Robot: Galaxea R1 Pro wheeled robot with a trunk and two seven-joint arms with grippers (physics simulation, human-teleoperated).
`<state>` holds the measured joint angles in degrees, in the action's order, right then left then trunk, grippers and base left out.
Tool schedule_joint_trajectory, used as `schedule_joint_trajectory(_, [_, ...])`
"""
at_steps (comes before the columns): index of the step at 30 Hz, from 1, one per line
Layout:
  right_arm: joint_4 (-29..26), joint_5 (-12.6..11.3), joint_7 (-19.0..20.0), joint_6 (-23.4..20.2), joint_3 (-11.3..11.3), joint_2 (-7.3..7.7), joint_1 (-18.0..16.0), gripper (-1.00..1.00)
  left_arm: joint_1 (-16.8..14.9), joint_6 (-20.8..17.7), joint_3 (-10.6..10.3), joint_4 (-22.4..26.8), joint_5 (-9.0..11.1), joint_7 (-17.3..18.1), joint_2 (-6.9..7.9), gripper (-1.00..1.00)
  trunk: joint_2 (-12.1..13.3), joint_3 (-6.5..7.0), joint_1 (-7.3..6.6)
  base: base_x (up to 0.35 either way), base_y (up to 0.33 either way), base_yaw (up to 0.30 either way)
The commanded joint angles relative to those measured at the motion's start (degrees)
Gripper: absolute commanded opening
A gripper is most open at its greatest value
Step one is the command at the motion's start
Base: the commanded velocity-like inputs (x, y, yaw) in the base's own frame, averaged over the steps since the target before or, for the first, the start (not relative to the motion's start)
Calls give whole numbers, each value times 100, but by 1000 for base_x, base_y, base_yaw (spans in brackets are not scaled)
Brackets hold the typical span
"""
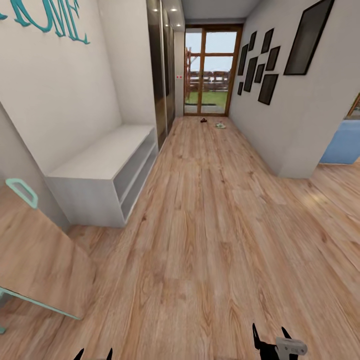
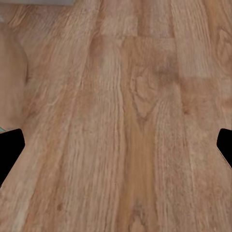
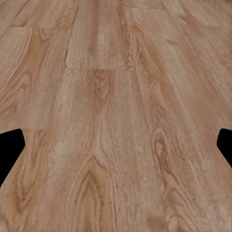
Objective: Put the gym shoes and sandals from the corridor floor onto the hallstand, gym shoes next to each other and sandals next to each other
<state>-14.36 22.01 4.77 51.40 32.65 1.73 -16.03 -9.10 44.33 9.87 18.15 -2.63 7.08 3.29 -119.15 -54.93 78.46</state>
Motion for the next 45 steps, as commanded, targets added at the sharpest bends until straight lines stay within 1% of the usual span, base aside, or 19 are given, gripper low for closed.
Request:
schedule_joint_trajectory(1, [4,14,50,19,49,0,-5,100,-4,15,49,0,-26,42,-4,100,-2,-5,3,339,-62,0])
schedule_joint_trajectory(45, [9,14,50,19,49,3,-5,100,-3,32,50,5,-27,42,14,100,-2,-5,3,339,-91,0])
